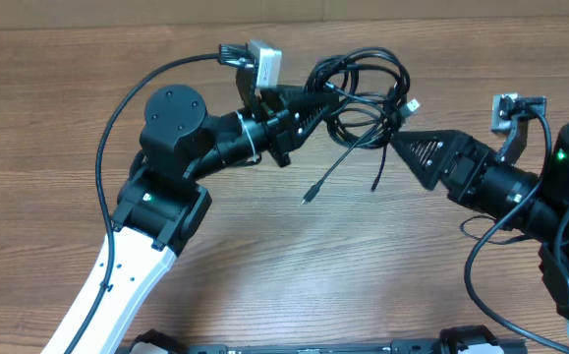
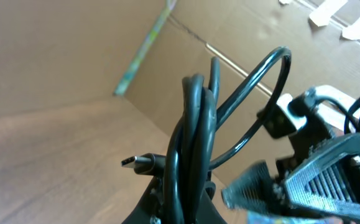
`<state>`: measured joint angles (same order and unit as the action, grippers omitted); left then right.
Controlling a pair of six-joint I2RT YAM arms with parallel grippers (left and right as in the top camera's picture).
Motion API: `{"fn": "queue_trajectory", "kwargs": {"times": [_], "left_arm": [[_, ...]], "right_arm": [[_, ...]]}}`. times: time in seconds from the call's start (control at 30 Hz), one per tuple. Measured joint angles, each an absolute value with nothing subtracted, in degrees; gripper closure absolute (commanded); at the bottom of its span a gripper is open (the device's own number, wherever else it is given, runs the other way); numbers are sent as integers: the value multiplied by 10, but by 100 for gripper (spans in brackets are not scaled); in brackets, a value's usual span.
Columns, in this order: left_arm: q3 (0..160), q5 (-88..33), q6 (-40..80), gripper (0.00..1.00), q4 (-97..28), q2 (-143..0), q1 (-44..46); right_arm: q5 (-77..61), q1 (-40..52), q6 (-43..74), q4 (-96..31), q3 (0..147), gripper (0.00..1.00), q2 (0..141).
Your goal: Untangle cables
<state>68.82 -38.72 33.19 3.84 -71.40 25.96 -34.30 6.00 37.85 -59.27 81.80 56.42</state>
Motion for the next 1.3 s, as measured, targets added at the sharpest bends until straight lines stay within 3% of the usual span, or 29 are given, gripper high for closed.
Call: {"fn": "queue_trajectory", "kwargs": {"times": [0.13,0.43,0.63,0.93,1.3], "left_arm": [[688,-332,333,96,69,-714,304],[688,-154,333,96,89,-714,424],[688,-78,362,96,101,-714,443],[688,-48,421,96,109,-714,449],[688,-36,426,96,130,-734,466]], "right_arm": [[-357,60,451,-596,818,18,564],[-352,60,493,-595,818,34,564],[-321,60,497,-596,818,43,564],[-281,60,500,-585,818,66,572],[-291,60,499,-581,818,67,594]]}}
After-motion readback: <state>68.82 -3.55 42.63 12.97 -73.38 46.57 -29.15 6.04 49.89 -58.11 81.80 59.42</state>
